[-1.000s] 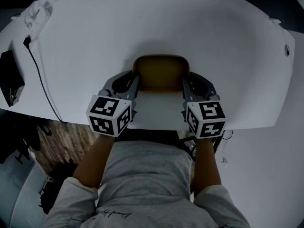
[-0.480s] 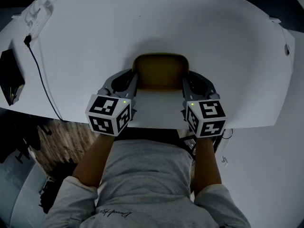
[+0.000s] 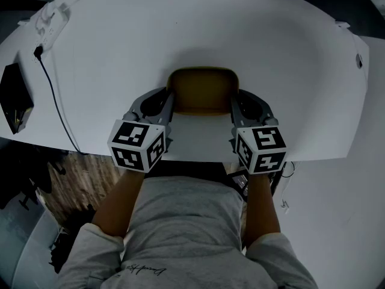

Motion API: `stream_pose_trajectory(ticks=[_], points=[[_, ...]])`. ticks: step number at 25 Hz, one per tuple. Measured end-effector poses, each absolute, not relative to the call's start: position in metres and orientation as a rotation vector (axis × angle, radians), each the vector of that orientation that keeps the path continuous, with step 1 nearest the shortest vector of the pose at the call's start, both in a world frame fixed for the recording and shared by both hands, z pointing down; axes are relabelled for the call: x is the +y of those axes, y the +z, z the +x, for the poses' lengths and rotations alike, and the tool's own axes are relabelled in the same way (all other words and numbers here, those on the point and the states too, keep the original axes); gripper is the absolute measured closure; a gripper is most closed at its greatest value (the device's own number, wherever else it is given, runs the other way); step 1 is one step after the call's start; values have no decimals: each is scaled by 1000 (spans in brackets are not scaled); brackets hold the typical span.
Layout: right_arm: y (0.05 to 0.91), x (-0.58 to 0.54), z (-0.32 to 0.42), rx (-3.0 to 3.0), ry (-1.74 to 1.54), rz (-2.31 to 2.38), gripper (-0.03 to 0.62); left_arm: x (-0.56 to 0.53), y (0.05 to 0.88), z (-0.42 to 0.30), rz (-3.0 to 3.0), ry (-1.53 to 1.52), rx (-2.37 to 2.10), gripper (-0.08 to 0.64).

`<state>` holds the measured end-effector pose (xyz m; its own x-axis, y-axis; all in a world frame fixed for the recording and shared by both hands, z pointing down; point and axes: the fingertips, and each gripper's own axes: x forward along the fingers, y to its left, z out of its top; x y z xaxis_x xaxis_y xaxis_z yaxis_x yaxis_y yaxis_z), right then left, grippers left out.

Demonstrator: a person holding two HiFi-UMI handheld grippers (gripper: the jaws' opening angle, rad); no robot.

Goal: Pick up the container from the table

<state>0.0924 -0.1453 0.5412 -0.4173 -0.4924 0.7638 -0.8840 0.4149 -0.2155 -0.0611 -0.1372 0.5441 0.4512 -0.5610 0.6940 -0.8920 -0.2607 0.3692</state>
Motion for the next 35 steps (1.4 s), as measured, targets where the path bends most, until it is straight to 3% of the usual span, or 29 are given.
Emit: stream_pose_trajectory(ticks=[35], points=[[473,-133,92,-2149,733,1216,554,-127,482,-62,2034,475,-1272,535]])
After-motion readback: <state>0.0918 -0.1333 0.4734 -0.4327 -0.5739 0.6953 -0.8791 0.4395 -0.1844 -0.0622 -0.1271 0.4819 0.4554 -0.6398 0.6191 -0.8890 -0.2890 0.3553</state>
